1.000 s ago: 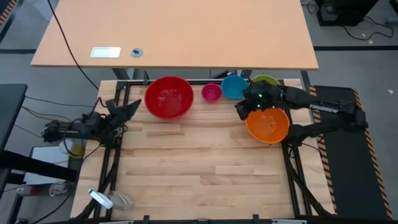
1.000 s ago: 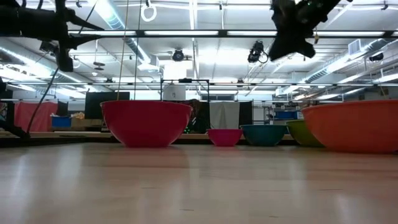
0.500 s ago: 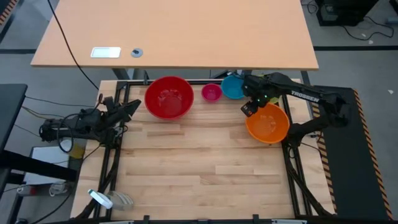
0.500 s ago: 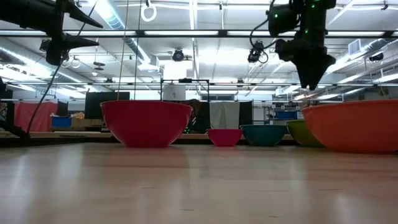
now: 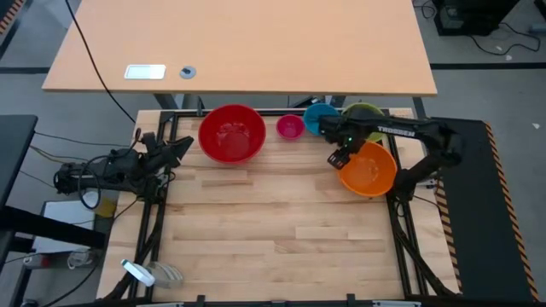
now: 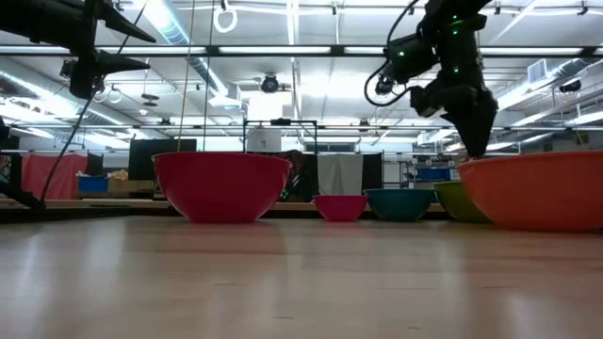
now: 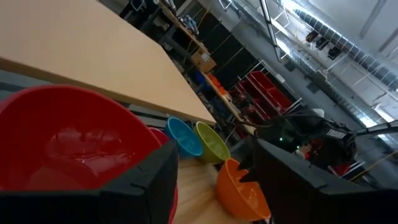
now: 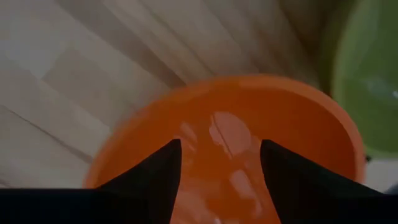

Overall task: Nest bowls inside each other
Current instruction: Stack the orange bowl on top of the red bowl

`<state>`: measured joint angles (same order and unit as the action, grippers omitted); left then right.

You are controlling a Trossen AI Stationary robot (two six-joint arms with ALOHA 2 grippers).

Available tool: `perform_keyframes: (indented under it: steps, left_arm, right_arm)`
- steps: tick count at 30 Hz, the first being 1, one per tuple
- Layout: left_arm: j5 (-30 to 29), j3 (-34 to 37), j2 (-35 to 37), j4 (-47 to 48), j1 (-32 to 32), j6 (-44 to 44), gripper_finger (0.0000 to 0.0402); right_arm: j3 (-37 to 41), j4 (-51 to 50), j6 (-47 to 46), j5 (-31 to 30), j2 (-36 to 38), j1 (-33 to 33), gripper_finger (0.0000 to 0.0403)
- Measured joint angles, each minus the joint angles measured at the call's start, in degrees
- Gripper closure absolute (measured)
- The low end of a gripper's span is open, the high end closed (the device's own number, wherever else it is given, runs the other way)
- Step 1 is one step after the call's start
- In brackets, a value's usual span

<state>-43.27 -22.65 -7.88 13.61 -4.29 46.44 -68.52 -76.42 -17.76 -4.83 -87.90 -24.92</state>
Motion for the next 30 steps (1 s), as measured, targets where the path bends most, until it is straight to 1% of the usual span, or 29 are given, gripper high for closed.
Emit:
perform_keyframes:
  steps: [5,10,16,19,22,25,27,30]
  left_arm:
    - [0.0,0.0,0.0,-0.1,0.0,-0.8,0.0191]
    - [0.0,0.0,0.0,-1.2,0.0,-0.8,0.0191]
    - [0.8,0.0,0.0,-3.9,0.0,-4.0,0.0191]
    - [0.9,0.0,0.0,-3.9,0.0,-4.1,0.0191]
    - [0.9,0.0,0.0,-3.9,0.0,-4.0,0.0191]
    - [0.9,0.0,0.0,-4.0,0.0,-3.8,0.0191]
    - [0.9,0.0,0.0,-4.0,0.0,-3.7,0.0191]
    - [0.9,0.0,0.0,-4.0,0.0,-2.3,0.0191]
  right_arm:
    - [0.0,2.0,0.4,0.3,-3.7,3.8,0.0178]
    - [0.0,6.5,0.4,0.4,-5.9,6.9,0.0179]
    - [0.0,14.5,-0.6,4.1,-5.0,9.6,0.0179]
    - [-0.4,14.8,-0.5,6.9,-4.7,9.9,0.0179]
    - [-2.8,11.5,-0.1,7.5,-4.2,9.0,0.0179]
    - [-3.9,9.0,2.7,3.8,-2.6,7.4,0.0179]
    - [-3.7,8.3,4.3,1.7,-1.5,4.7,0.0182]
    - [-2.8,7.7,5.9,1.4,0.2,-1.1,0.0191]
